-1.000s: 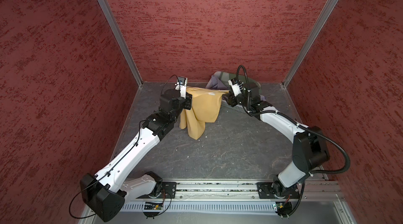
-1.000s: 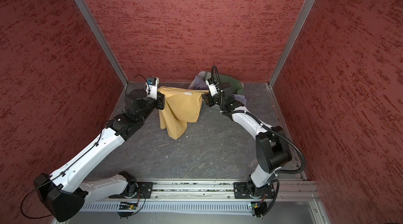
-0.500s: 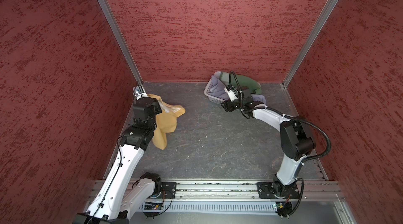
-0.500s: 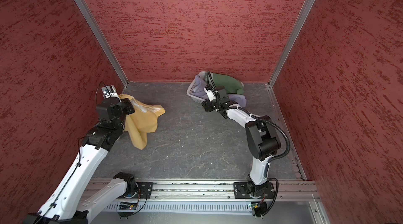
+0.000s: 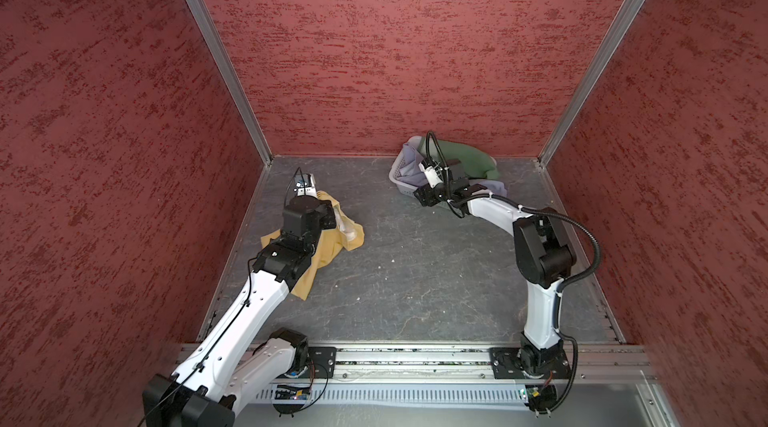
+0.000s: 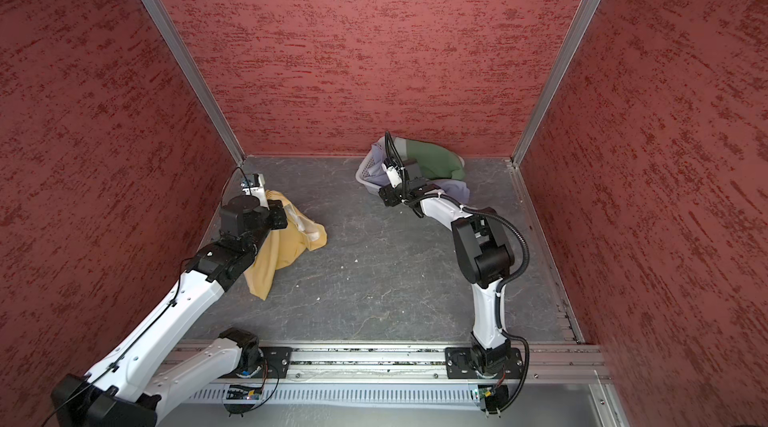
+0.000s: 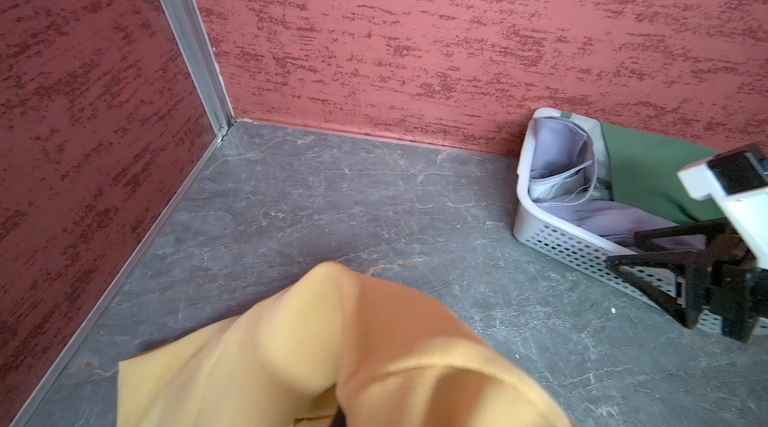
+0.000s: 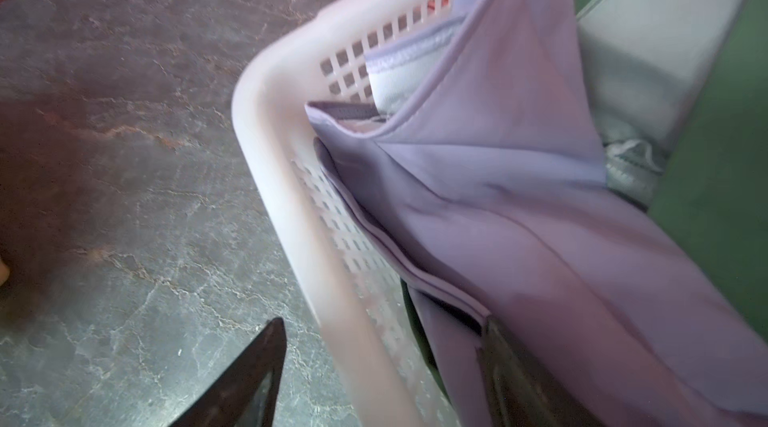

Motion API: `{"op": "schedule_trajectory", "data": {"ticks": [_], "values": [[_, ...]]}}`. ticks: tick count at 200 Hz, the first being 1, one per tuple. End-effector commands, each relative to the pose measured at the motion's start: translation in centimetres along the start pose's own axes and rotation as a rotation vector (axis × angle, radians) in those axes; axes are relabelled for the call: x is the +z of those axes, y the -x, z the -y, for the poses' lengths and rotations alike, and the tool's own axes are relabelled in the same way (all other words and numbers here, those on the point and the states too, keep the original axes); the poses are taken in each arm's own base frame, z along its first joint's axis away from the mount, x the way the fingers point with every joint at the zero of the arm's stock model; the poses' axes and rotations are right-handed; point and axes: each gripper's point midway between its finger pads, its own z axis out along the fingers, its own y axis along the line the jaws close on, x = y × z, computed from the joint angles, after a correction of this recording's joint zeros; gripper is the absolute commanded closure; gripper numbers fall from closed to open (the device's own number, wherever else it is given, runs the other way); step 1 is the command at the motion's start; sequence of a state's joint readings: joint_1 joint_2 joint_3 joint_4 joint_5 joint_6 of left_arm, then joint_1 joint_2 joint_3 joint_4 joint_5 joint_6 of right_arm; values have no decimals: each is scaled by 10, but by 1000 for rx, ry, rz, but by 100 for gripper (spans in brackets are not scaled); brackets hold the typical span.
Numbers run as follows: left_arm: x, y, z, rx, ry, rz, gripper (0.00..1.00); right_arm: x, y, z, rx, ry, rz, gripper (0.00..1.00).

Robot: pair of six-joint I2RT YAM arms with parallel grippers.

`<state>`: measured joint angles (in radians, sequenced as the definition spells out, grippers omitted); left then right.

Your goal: Fold and stack the skirts

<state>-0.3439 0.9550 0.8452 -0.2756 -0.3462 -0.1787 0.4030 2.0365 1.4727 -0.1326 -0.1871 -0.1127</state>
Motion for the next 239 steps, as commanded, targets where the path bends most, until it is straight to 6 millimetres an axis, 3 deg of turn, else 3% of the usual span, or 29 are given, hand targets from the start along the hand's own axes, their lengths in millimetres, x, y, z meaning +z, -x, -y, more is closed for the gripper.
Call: {"op": "schedule_trajectory", "data": {"ticks": [1, 32, 58, 88, 115, 140, 159, 185, 239], "values": [[3, 8, 14, -1, -48, 52, 100, 8, -3, 5, -2, -36, -20, 29], [6, 5, 24, 7, -71, 53, 100, 18, -20, 25, 59, -146, -60, 53], [8, 3, 28, 12, -77, 49, 100, 14, -30, 33, 116, -203, -51, 72], [9, 3, 31, 15, -83, 53, 100, 2, -43, 43, 166, -274, -31, 84], [10, 3, 33, 18, -89, 53, 100, -15, -56, 63, 164, -404, -39, 93], [13, 2, 35, 20, -96, 50, 100, -24, -65, 77, 153, -445, -62, 100], [15, 1, 39, 25, -107, 43, 100, -27, -61, 80, 192, -364, -47, 100], [14, 0, 45, 41, -125, 37, 100, -35, -52, 92, 163, -397, -59, 100], [16, -1, 51, 50, -145, 40, 100, -54, -61, 125, 68, -480, -184, 100]]}}
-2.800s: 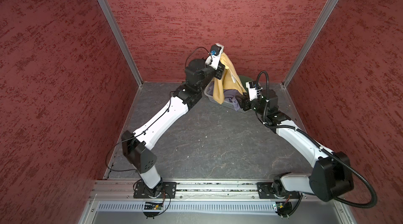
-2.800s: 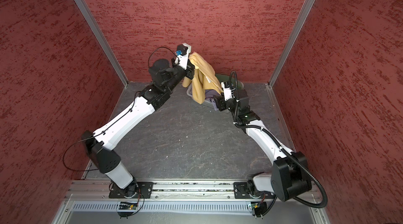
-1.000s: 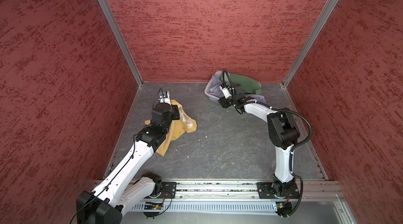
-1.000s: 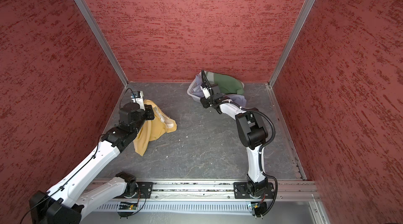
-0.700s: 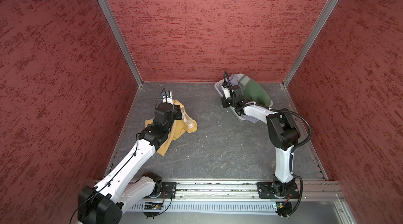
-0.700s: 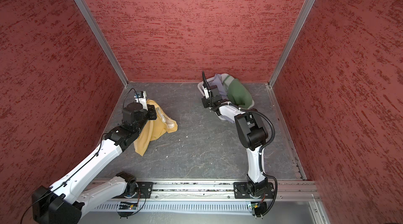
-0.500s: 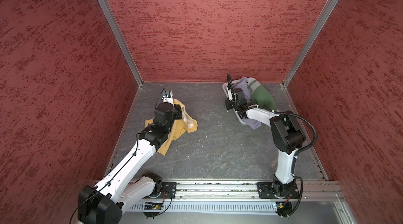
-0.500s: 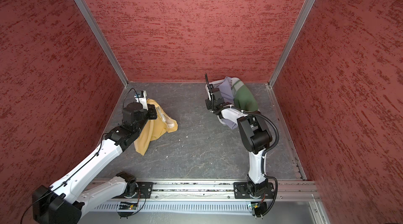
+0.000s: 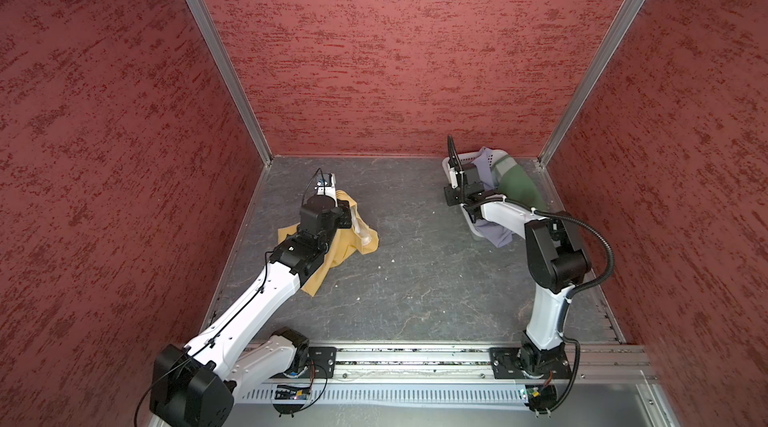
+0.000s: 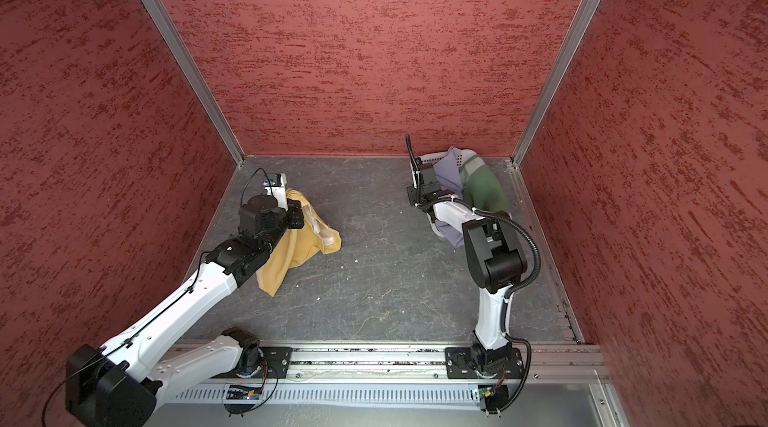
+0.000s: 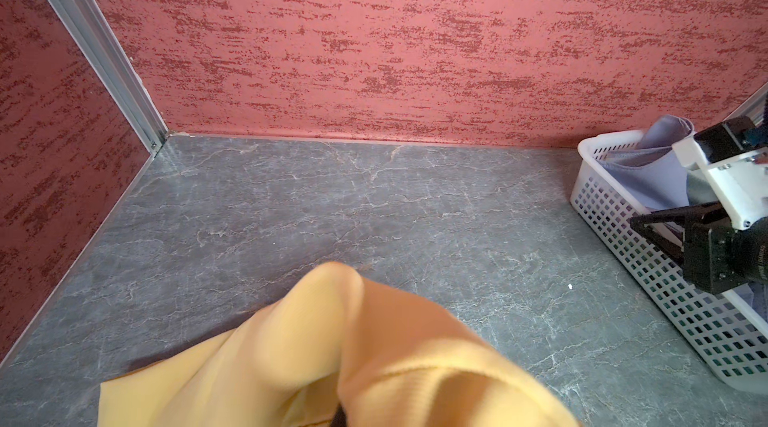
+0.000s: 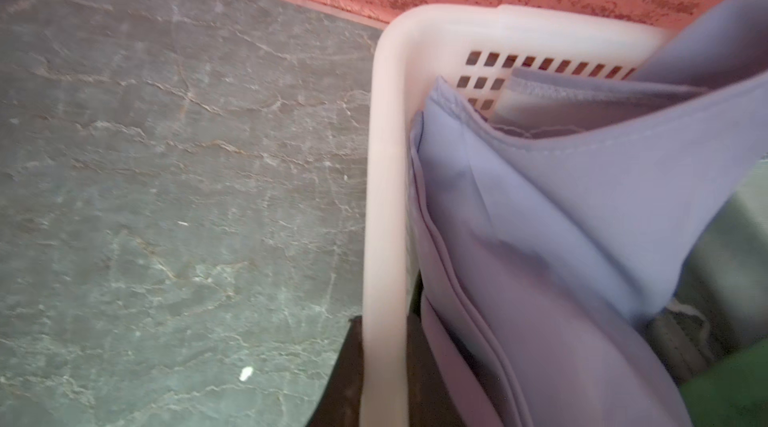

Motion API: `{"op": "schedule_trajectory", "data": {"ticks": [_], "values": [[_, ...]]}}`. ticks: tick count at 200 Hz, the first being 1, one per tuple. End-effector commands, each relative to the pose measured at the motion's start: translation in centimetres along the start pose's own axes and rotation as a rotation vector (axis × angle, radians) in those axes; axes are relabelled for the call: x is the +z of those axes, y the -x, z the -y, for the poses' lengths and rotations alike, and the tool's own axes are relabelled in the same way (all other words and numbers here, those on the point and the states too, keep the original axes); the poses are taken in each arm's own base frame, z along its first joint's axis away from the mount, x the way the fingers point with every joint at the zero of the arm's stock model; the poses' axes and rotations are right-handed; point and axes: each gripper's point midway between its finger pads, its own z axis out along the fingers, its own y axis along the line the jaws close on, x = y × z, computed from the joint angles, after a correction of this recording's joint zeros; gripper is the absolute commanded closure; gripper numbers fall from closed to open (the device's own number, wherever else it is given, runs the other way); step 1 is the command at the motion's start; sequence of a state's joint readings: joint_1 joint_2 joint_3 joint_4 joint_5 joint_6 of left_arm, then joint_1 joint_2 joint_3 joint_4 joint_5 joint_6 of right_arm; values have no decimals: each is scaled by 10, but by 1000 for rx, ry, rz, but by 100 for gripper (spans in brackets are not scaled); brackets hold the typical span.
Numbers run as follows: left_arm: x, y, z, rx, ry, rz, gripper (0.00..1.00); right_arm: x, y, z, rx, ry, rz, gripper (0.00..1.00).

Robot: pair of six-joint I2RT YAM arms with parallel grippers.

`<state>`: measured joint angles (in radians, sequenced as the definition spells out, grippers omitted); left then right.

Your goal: Fold and stack the skirts

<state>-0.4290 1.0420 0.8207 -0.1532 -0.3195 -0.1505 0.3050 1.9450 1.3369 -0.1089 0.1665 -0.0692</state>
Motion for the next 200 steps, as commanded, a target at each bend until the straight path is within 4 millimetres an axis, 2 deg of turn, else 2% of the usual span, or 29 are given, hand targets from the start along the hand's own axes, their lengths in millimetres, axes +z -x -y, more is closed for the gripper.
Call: {"op": "schedule_trajectory", "data": {"ticks": [1, 38, 75, 118, 134, 157, 182, 200], "values": [[1, 13, 10, -1, -37, 46, 100, 0, -27, 27, -68, -66, -131, 100], [6, 12, 16, 9, -49, 35, 100, 2, -34, 68, -3, -153, -170, 100], [12, 10, 24, 21, -68, 21, 100, 2, -42, 100, 53, -190, -185, 100], [15, 7, 39, 63, -109, -1, 100, 0, -52, 132, 41, -263, -210, 100], [15, 5, 49, 90, -140, -11, 100, -4, -46, 138, 38, -275, -192, 100], [15, 1, 67, 151, -194, -30, 100, -15, -25, 129, 41, -217, -120, 82], [14, -7, 91, 228, -260, -63, 100, -40, 4, 108, 51, -110, -6, 55], [15, -12, 103, 256, -289, -91, 100, -60, 21, 90, 38, -45, 67, 42]]}}
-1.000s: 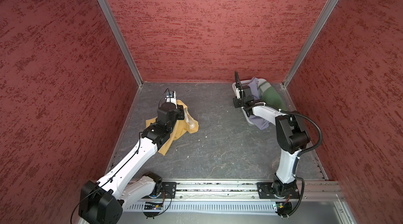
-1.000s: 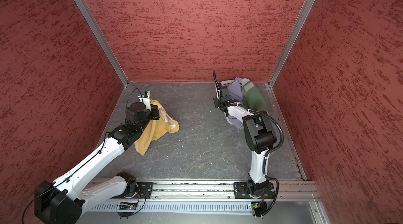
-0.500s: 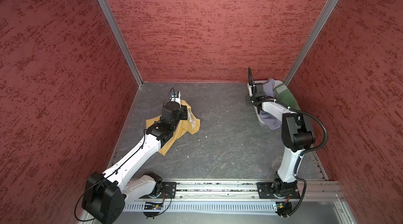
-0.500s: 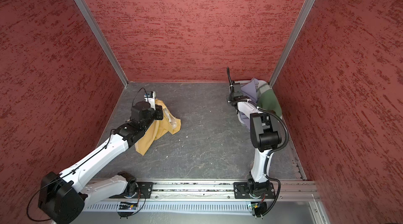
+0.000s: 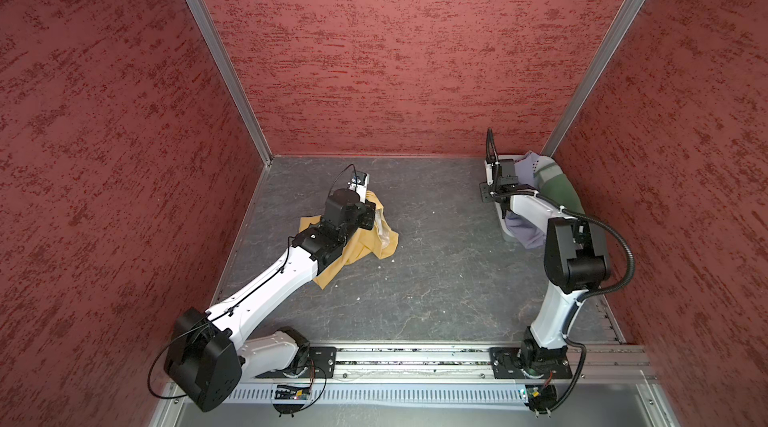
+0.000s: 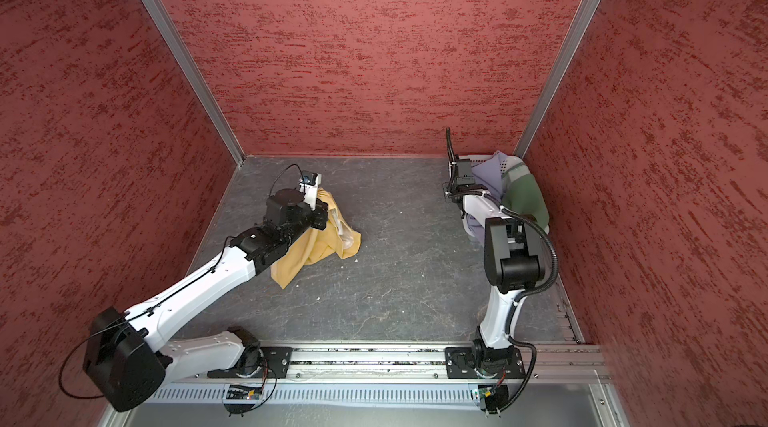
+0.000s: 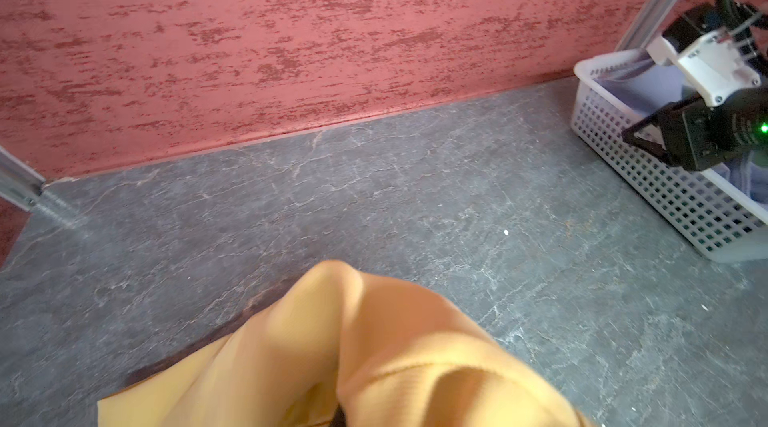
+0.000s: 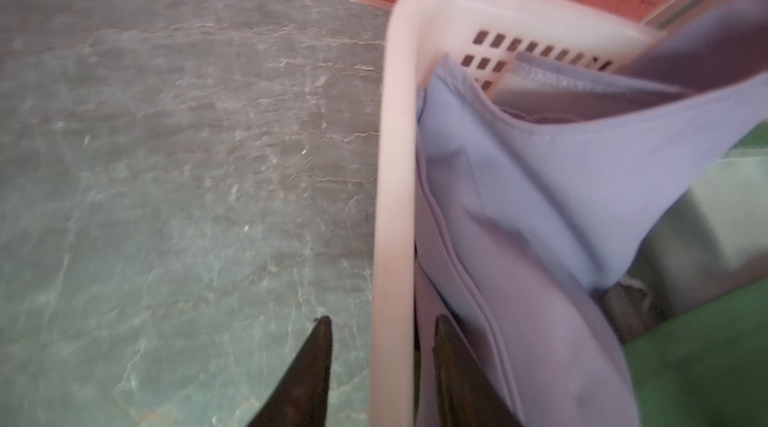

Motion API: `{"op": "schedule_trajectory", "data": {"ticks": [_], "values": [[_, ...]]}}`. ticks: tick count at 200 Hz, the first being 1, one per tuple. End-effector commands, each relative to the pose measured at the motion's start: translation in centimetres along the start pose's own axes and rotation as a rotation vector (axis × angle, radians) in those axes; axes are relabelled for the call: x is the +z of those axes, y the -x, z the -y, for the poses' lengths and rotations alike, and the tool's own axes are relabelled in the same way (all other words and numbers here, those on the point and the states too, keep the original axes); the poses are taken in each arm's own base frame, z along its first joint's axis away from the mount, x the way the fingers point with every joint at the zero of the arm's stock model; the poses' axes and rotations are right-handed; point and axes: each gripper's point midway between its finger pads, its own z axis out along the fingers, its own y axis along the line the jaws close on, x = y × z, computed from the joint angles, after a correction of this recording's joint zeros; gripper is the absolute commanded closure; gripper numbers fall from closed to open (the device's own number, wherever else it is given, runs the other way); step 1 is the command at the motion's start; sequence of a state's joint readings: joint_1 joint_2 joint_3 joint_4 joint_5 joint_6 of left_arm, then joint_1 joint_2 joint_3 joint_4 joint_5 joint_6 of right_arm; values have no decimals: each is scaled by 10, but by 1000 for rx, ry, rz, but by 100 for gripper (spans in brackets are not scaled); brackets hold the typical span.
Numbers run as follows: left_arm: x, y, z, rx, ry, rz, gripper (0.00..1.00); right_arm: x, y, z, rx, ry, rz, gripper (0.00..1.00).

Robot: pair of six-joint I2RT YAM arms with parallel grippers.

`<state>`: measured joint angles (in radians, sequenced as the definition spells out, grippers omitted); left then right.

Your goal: Fold and stack the skirts

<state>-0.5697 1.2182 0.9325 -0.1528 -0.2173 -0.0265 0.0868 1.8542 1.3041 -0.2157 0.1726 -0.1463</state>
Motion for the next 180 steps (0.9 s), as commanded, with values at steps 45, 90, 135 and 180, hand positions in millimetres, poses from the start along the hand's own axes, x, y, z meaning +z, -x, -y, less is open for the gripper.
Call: {"op": "schedule_trajectory", "data": {"ticks": [45, 90, 135, 180], "values": [[14, 10, 33, 31, -108, -42, 100, -111, 60, -76, -51, 331, 296, 26], [25, 1, 50, 46, -198, -97, 100, -160, 40, -147, -63, 619, 338, 25], [57, -11, 45, 44, -173, -199, 100, -182, 14, -164, -7, 724, 340, 28], [112, -23, 29, 0, -135, -344, 81, -178, -22, -181, -36, 732, 267, 31]]}}
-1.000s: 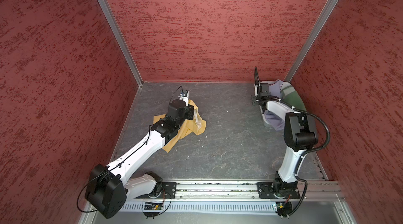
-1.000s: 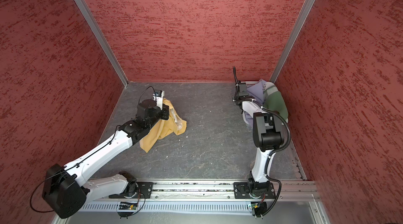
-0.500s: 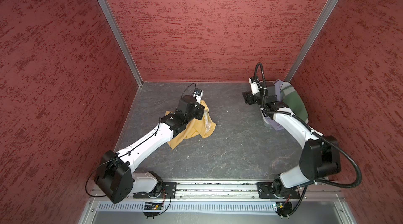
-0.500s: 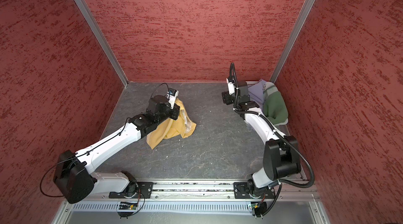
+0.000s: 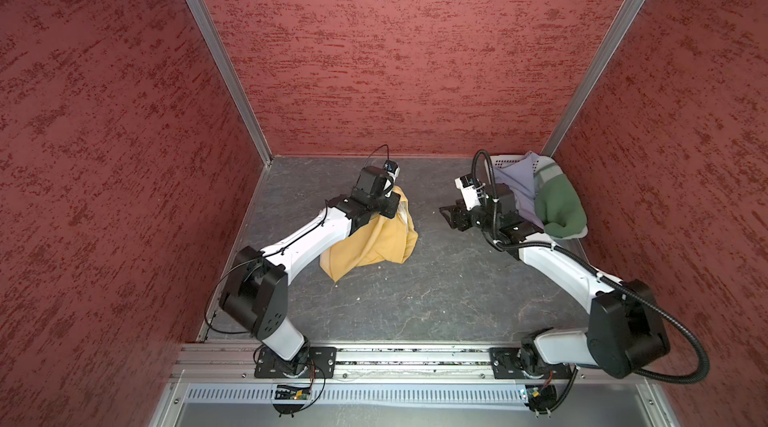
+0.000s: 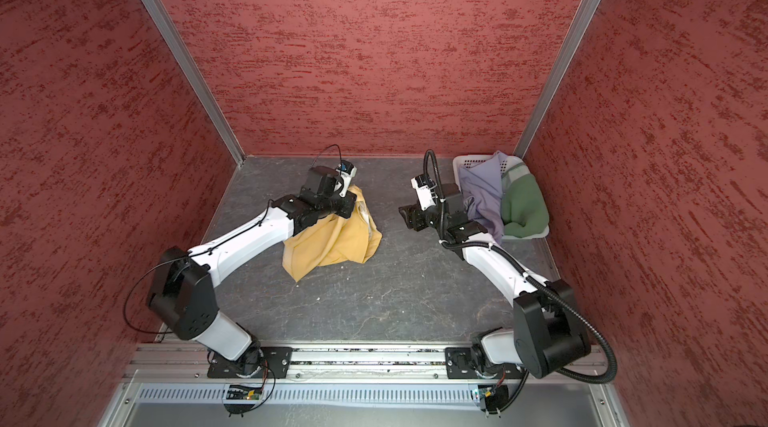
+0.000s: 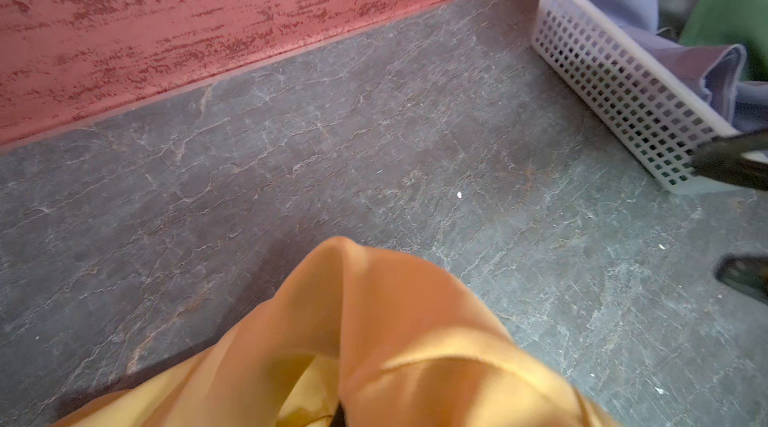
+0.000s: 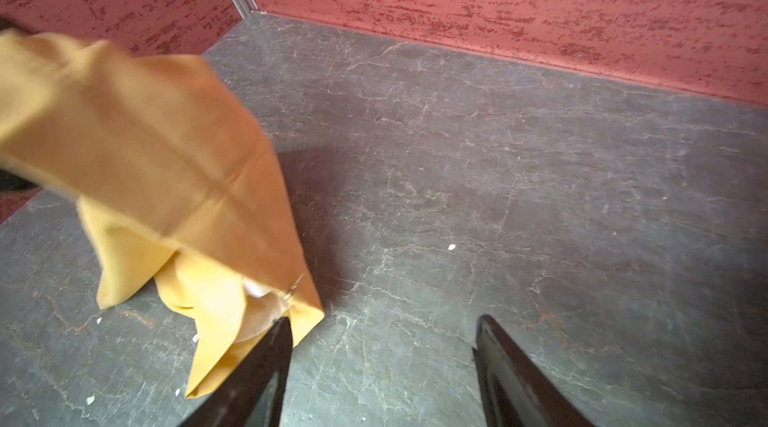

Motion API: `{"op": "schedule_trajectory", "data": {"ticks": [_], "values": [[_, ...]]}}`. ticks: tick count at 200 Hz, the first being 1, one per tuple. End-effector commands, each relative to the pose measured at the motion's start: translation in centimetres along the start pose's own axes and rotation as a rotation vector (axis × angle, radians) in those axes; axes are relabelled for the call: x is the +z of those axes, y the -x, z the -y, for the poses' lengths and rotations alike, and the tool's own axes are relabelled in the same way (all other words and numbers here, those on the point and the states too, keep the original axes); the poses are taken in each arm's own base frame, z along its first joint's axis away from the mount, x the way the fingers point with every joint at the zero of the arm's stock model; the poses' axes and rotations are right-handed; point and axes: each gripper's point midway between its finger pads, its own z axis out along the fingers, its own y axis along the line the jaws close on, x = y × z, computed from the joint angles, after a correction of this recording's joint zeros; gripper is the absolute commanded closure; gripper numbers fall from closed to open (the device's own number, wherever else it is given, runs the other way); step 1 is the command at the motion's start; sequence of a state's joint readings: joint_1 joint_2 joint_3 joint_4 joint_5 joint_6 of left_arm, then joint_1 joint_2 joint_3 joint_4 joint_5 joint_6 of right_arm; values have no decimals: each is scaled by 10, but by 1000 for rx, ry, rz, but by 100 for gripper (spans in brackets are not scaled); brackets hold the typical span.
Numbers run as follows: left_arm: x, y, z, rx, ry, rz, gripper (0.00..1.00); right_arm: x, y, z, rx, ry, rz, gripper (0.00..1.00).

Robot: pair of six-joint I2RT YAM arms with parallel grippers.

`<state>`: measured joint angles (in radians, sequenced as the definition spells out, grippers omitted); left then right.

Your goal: Fold and stack the skirts

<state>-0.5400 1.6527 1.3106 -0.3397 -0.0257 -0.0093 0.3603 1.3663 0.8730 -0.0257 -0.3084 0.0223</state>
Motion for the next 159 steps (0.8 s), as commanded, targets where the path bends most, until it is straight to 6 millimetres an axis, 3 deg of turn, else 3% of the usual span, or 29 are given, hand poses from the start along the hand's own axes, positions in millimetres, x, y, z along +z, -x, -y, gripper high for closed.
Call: {"op": "schedule_trajectory", "data": {"ticks": [1, 18, 38, 72, 97, 121, 159], "values": [[23, -3, -12, -39, 0, -89, 80, 0, -3, -17, -15, 41, 14, 31], [42, -6, -21, -69, 17, -153, 55, 5, -13, -23, -31, 44, -14, 32], [59, -8, -27, -82, 36, -186, 32, 12, -25, -28, -74, 40, -65, 32], [64, -3, -34, -83, 63, -170, 1, 23, -37, -40, -203, 71, -140, 32], [50, 4, -42, -88, 94, -131, 1, 23, -41, -65, -483, 116, -100, 30], [28, 1, -53, -122, 135, -101, 1, 22, -46, -76, -646, 154, -78, 29], [-13, -20, -66, -227, 179, -38, 1, 22, -87, -100, -977, 256, -90, 29]]}}
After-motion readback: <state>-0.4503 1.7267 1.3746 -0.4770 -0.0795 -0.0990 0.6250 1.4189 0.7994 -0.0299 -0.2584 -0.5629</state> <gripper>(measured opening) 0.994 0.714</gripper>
